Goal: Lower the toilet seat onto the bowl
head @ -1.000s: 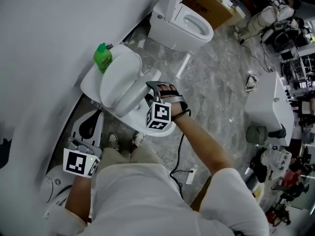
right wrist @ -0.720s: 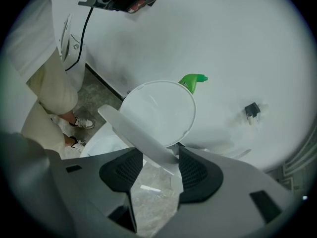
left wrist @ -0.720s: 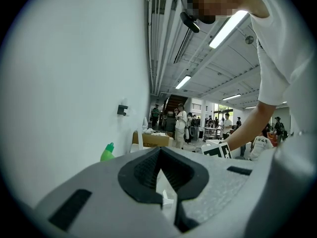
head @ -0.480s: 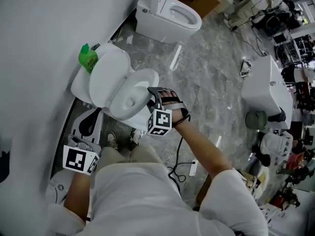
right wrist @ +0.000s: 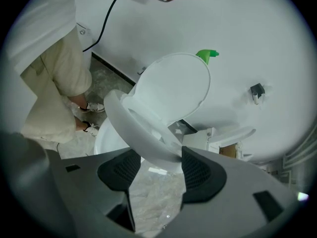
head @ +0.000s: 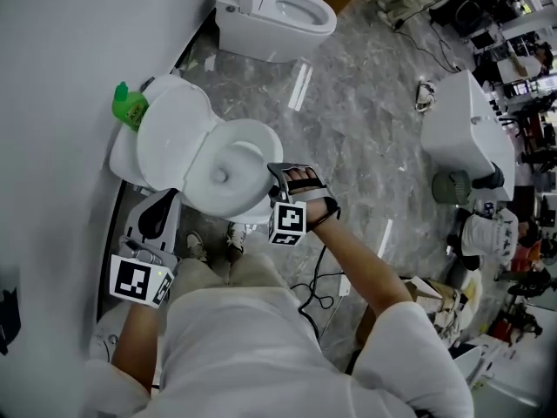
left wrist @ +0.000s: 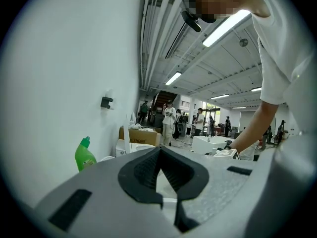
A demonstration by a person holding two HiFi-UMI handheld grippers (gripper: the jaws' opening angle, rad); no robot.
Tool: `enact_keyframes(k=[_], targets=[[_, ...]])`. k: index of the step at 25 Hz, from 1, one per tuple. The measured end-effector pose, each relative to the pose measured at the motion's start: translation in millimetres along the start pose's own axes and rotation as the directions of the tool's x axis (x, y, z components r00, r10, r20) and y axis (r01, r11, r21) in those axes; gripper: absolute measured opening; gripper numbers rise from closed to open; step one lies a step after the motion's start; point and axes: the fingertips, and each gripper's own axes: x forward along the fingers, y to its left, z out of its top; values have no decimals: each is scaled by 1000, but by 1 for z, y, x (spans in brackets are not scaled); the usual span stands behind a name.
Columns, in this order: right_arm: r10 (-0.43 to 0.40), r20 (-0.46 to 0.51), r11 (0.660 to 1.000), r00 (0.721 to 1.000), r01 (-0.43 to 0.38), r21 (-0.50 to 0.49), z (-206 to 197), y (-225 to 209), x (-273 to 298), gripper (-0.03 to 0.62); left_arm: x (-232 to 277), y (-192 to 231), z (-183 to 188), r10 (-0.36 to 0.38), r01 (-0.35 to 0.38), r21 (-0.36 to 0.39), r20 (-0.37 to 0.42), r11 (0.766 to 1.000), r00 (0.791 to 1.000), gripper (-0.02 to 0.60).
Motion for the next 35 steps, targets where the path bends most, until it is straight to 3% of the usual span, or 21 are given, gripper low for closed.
enact_keyframes(k=[12, 24, 29, 35], targets=[[51, -82, 998, 995, -54, -36, -57, 47, 13, 264, 28, -23, -18, -34, 34, -3, -60, 999, 998, 1], [239, -93, 971, 966, -241, -4, -85, 84, 15, 267, 49, -50, -22, -35, 35, -2, -74, 999, 997, 1], [386, -55, 921, 921, -381, 77, -89, 94, 14, 268, 52, -59, -26, -26, 26, -4, -79, 1000, 997, 1], [528, 72, 802, 846, -525, 286, -89, 88, 12, 260, 57, -67, -28, -18, 18, -3, -86, 1000, 996, 0]])
